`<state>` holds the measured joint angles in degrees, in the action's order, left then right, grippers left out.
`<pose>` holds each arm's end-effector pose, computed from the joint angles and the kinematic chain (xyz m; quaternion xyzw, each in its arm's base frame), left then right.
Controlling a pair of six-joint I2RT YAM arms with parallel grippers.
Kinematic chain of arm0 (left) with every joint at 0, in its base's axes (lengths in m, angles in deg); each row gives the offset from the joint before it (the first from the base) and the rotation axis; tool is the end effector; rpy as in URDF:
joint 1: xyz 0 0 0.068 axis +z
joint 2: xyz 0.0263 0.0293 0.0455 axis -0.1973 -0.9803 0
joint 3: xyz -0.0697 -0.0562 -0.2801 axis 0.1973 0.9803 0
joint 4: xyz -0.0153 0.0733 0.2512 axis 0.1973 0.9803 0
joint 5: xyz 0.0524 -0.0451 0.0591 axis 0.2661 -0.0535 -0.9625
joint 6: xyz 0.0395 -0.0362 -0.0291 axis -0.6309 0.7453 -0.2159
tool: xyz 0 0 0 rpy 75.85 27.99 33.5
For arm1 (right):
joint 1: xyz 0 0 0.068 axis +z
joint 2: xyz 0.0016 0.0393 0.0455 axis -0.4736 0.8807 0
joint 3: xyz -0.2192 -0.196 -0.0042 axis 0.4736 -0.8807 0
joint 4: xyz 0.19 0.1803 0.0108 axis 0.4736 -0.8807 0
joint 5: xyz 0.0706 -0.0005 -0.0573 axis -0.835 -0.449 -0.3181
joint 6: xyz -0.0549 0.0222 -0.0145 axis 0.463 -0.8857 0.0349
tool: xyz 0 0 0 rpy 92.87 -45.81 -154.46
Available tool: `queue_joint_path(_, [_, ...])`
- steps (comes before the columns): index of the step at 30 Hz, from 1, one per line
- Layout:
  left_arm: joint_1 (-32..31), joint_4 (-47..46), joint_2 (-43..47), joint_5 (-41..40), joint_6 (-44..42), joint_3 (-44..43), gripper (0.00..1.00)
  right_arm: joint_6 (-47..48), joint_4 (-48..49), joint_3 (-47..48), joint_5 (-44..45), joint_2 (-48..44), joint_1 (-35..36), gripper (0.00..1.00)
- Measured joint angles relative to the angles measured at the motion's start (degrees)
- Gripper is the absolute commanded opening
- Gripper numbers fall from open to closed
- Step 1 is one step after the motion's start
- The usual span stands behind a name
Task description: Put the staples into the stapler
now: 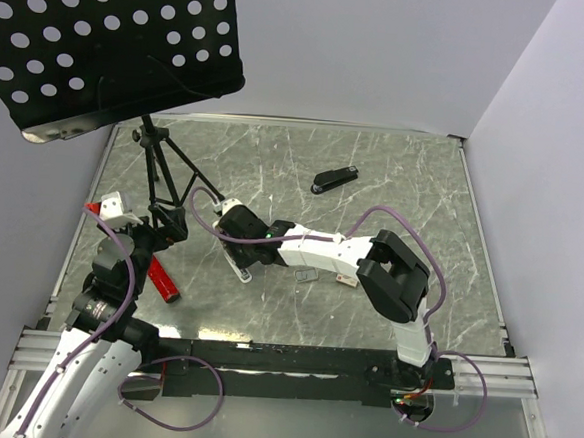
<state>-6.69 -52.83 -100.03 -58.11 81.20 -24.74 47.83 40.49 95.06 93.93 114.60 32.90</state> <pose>0.1054 -0.0174 0.2974 -0.1933 0.7192 -0.1409 0.6523 0.2227 0.3944 0.2087 -0.3401 0.8764 0.1732 0.2938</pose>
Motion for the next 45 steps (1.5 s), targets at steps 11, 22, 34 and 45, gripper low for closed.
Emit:
queue_joint_path(11, [0.0,0.0,0.0,0.0,0.0,0.0,1.0,0.6,1.1,0.0,-0.1,0.0,0.0,0.15])
queue_joint_path(22, [0.0,0.0,0.0,0.2,0.0,0.0,0.99,0.6,1.4,0.0,-1.4,0.0,0.0,0.15])
queue_joint_path(34, [0.0,0.0,0.0,0.2,0.0,0.0,0.99,0.6,1.4,0.0,-1.5,0.9,0.0,0.15])
queue_joint_path(45, [0.0,0.0,0.0,0.2,0.0,0.0,0.99,1.0,1.3,0.0,-1.1,1.0,0.0,0.15])
